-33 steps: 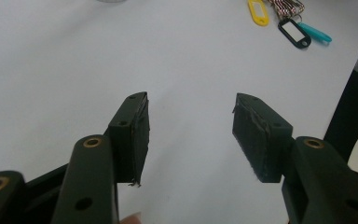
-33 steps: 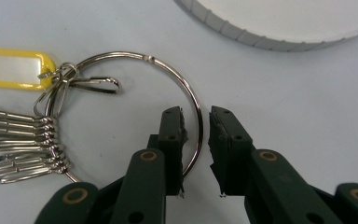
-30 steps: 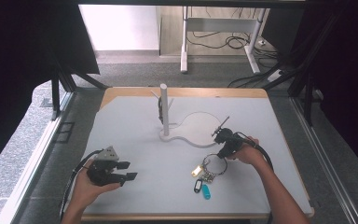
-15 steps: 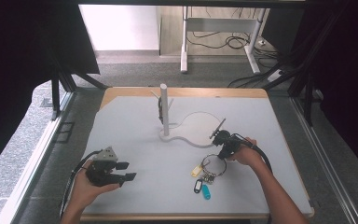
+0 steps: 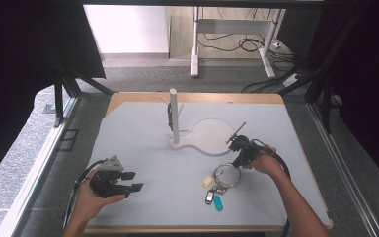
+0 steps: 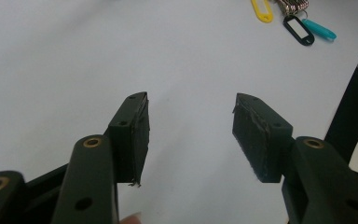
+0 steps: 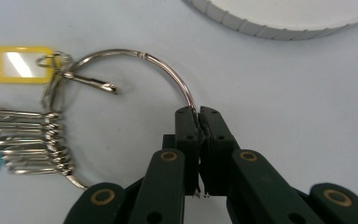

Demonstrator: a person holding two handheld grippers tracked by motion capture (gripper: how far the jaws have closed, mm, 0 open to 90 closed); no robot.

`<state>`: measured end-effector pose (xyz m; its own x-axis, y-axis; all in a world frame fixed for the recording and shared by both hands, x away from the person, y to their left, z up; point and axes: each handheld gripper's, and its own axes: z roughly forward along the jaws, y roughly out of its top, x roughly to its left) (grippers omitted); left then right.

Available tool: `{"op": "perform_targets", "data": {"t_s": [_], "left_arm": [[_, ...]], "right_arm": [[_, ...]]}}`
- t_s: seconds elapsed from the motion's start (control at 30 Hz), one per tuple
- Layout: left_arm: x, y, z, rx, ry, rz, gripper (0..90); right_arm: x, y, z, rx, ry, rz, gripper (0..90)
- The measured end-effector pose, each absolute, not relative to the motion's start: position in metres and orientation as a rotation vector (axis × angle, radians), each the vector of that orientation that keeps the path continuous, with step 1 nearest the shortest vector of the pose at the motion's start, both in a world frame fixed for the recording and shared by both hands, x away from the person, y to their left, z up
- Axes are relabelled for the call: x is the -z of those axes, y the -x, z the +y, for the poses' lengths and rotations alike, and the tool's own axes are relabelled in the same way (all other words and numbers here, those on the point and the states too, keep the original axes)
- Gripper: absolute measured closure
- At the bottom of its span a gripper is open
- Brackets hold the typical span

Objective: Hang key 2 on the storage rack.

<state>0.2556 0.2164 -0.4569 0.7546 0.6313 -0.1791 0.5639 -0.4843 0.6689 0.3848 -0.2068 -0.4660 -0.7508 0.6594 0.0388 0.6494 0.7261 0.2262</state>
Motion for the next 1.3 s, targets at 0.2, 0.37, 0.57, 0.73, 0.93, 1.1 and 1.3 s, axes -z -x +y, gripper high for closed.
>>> {"op": "perform_targets", "data": {"t_s": [0.2,0.37,0.57,0.73,0.93,1.1,1.3], "left_arm": [[0.456,-0.254,0.216,-0.117,-2.206,0.891,46.5],[0.456,-0.254,0.217,-0.115,-2.202,0.891,46.5],[0.456,-0.253,0.217,-0.11,-2.199,0.889,46.5],[0.456,-0.253,0.217,-0.11,-2.196,0.889,46.5],[0.456,-0.252,0.218,-0.111,-2.198,0.885,46.4],[0.456,-0.252,0.218,-0.11,-2.199,0.884,46.5],[0.453,-0.25,0.218,-0.127,-2.198,0.875,46.5]], "right_arm": [[0.45,-0.377,-0.217,-0.412,-1.09,2.876,87.0],[0.435,-0.368,-0.221,-0.459,-1.051,2.898,86.8],[0.423,-0.357,-0.221,-0.513,-1.034,2.93,86.6],[0.418,-0.352,-0.219,-0.529,-1.001,2.951,86.0],[0.419,-0.345,-0.212,-0.525,-0.961,3.013,83.8],[0.423,-0.344,-0.207,-0.488,-0.95,3.056,83.9],[0.427,-0.346,-0.201,-0.484,-0.994,3.09,86.7]]}}
